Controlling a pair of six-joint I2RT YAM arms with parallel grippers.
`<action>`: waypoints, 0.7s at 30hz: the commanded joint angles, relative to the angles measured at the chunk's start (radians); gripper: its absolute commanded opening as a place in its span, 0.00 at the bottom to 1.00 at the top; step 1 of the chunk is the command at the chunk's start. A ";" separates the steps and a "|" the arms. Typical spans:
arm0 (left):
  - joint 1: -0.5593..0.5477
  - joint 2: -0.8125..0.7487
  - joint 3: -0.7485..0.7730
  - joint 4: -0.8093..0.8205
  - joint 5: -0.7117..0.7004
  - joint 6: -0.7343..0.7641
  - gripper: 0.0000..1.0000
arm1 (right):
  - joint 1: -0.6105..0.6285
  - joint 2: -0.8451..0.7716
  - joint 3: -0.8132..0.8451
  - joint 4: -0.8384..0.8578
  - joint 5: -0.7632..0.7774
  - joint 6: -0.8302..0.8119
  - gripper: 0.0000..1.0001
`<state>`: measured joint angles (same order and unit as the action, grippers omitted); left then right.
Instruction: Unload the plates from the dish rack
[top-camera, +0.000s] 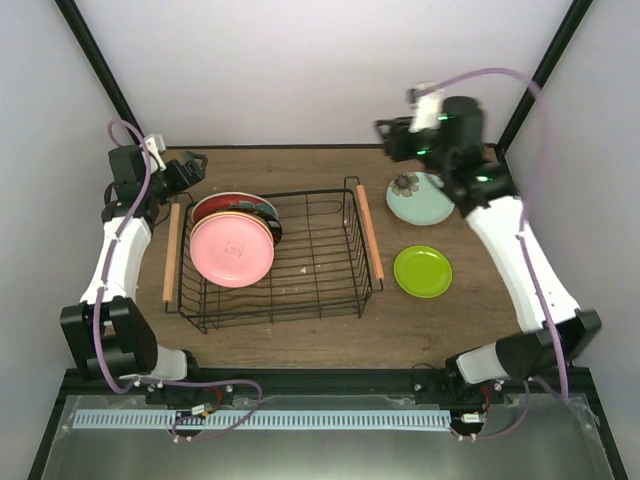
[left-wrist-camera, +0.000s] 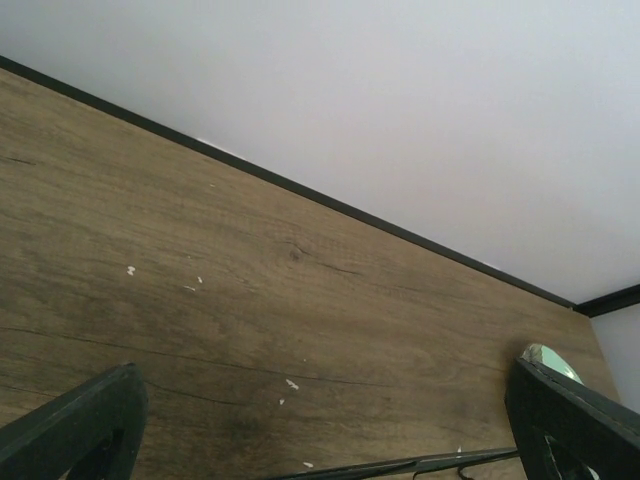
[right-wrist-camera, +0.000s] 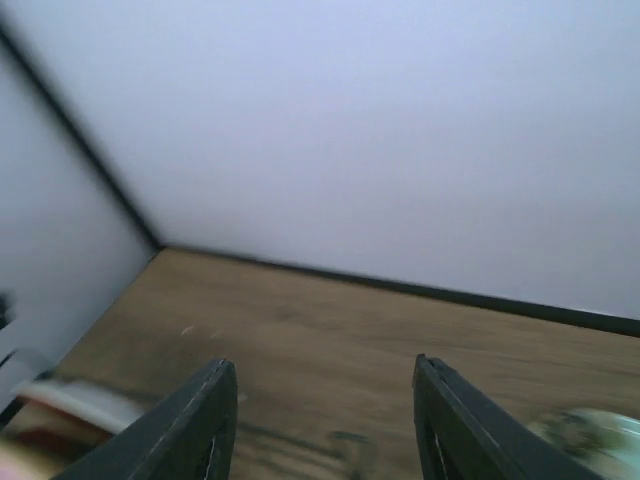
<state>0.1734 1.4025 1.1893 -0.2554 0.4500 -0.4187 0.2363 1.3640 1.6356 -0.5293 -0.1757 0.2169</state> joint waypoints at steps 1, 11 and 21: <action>-0.011 -0.016 0.016 0.021 0.000 0.003 1.00 | 0.285 0.163 0.011 0.007 0.024 -0.153 0.51; -0.011 -0.062 -0.017 0.002 -0.007 0.021 1.00 | 0.660 0.387 -0.002 0.093 0.101 -0.239 0.52; -0.011 -0.066 -0.032 0.019 -0.002 0.006 1.00 | 0.704 0.446 -0.105 0.159 0.132 -0.248 0.51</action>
<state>0.1646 1.3544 1.1675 -0.2565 0.4469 -0.4126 0.9340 1.7905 1.5745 -0.4248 -0.0761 -0.0132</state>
